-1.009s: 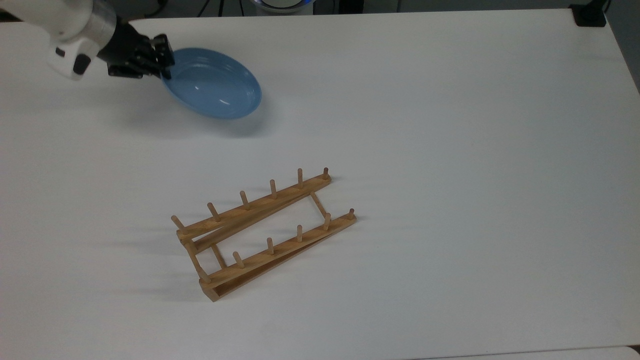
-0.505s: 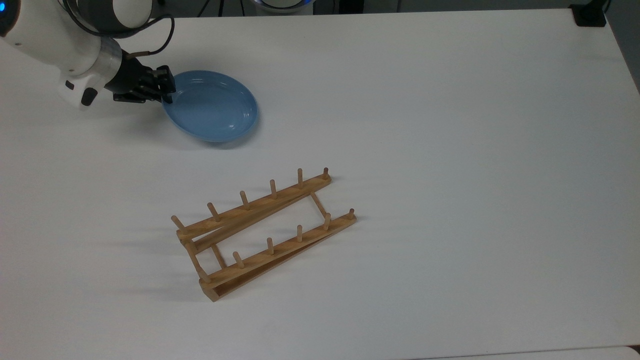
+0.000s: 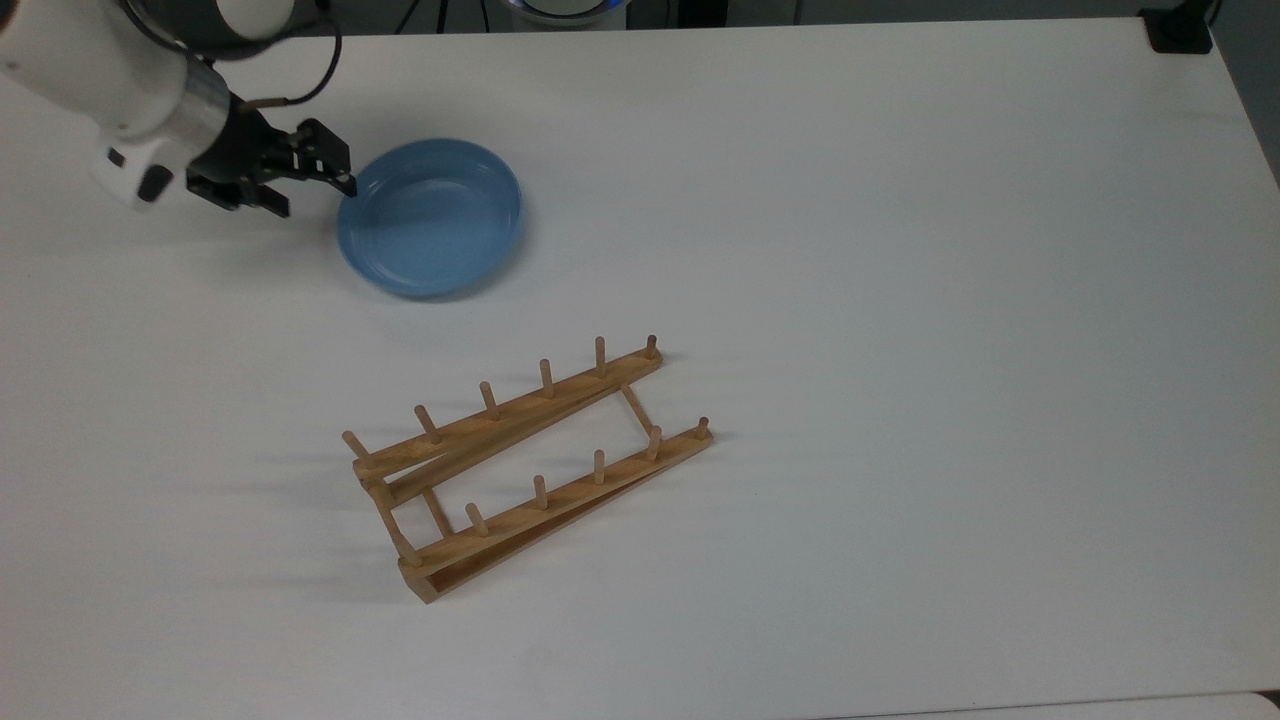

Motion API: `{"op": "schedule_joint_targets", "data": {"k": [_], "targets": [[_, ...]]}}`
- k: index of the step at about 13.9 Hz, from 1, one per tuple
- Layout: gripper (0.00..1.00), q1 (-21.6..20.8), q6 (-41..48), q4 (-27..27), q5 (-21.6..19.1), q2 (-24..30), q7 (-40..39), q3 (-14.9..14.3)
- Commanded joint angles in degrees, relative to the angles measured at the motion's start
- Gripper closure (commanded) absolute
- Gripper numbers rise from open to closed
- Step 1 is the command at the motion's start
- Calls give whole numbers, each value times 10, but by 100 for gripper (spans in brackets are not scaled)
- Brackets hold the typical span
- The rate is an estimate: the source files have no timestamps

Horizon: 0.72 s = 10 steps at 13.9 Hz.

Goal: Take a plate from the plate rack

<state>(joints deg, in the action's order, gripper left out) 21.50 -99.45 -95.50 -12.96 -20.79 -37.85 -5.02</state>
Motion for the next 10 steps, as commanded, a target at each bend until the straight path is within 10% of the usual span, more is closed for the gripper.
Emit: {"op": "schedule_joint_targets", "data": {"k": [1, 10], "targets": [[0, -15, 35, 16, -4, 97, 138, 6], [0, -137, 153, 45, 29, 245, 419, 6]]}}
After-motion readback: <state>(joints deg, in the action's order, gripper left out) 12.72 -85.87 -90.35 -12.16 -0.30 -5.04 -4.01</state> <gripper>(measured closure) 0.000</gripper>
